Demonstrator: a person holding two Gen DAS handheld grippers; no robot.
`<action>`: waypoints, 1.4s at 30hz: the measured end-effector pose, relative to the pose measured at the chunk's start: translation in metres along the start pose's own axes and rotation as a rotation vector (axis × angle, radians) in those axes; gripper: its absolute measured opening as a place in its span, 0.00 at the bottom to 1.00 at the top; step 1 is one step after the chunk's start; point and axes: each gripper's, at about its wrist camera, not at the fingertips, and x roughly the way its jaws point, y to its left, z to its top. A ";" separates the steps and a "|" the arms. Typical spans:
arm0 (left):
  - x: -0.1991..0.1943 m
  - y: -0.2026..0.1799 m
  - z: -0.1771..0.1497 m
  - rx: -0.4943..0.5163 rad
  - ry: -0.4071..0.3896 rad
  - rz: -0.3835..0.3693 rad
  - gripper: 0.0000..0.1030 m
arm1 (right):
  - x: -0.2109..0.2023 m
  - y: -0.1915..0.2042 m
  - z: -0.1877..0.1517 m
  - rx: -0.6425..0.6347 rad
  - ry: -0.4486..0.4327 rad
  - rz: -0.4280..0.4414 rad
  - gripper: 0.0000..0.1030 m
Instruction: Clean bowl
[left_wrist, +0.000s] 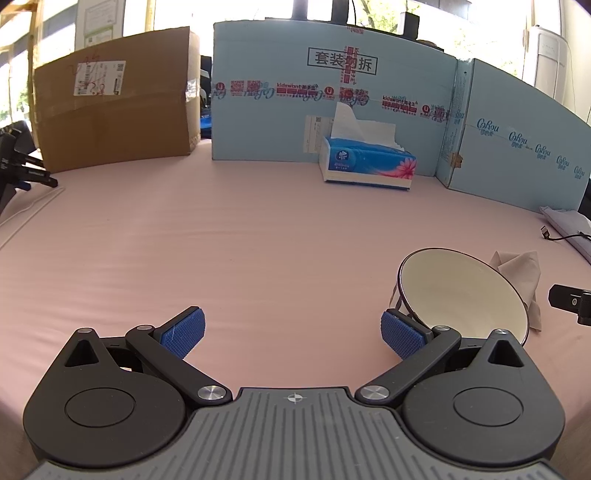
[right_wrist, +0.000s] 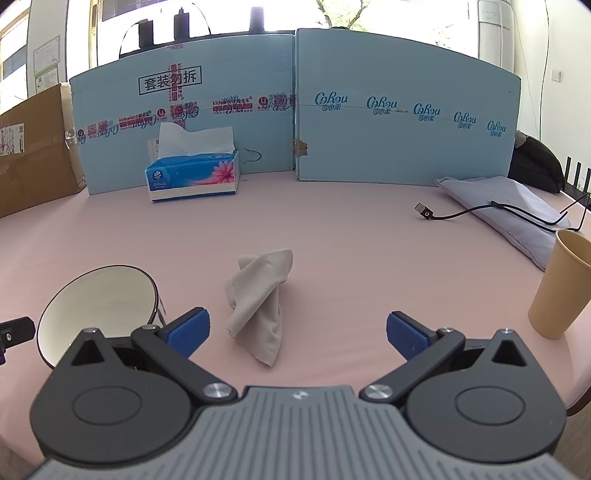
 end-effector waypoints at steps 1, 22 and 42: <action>0.000 0.000 0.000 0.000 0.000 0.000 1.00 | 0.000 0.000 0.000 0.000 0.000 0.000 1.00; -0.002 -0.001 -0.002 0.008 0.001 0.001 1.00 | -0.003 0.000 -0.001 -0.004 -0.012 0.011 1.00; -0.003 -0.001 -0.001 0.013 0.000 0.005 1.00 | -0.005 0.002 -0.001 -0.004 -0.018 0.012 1.00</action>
